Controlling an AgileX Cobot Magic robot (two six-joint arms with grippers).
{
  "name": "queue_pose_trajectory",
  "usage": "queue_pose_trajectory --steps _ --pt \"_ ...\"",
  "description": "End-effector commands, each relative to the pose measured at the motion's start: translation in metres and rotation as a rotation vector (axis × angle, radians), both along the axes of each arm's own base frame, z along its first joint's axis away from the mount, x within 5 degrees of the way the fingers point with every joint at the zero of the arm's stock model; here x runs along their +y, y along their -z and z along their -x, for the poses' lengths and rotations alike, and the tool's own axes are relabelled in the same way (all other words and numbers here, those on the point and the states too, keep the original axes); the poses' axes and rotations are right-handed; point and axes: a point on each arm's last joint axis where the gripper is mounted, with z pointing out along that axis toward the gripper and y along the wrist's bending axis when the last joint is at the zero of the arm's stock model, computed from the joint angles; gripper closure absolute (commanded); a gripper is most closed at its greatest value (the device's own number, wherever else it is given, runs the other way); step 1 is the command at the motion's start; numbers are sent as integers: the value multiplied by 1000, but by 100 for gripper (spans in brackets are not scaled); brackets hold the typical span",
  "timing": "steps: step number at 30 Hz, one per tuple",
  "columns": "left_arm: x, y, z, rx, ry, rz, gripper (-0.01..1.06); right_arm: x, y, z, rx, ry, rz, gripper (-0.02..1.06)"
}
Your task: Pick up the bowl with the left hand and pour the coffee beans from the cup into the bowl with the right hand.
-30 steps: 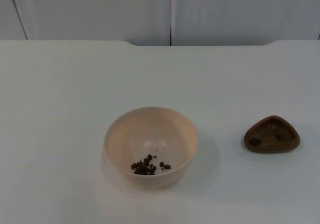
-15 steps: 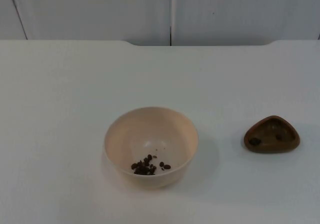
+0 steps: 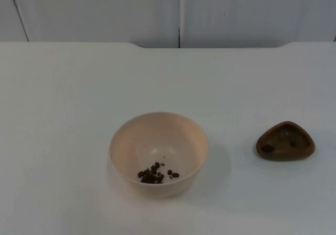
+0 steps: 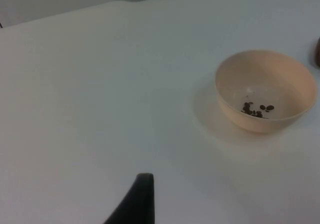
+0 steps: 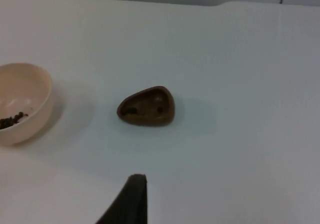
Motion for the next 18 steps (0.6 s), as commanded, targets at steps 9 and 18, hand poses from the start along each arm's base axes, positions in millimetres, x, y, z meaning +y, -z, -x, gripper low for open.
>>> queue_pose_trajectory --steps 9,18 --pt "0 1 0 3 0 5 0 1 1 -1 -4 95 -2 -1" --pt "0 1 0 3 0 5 0 1 1 -1 -3 93 -5 -1"
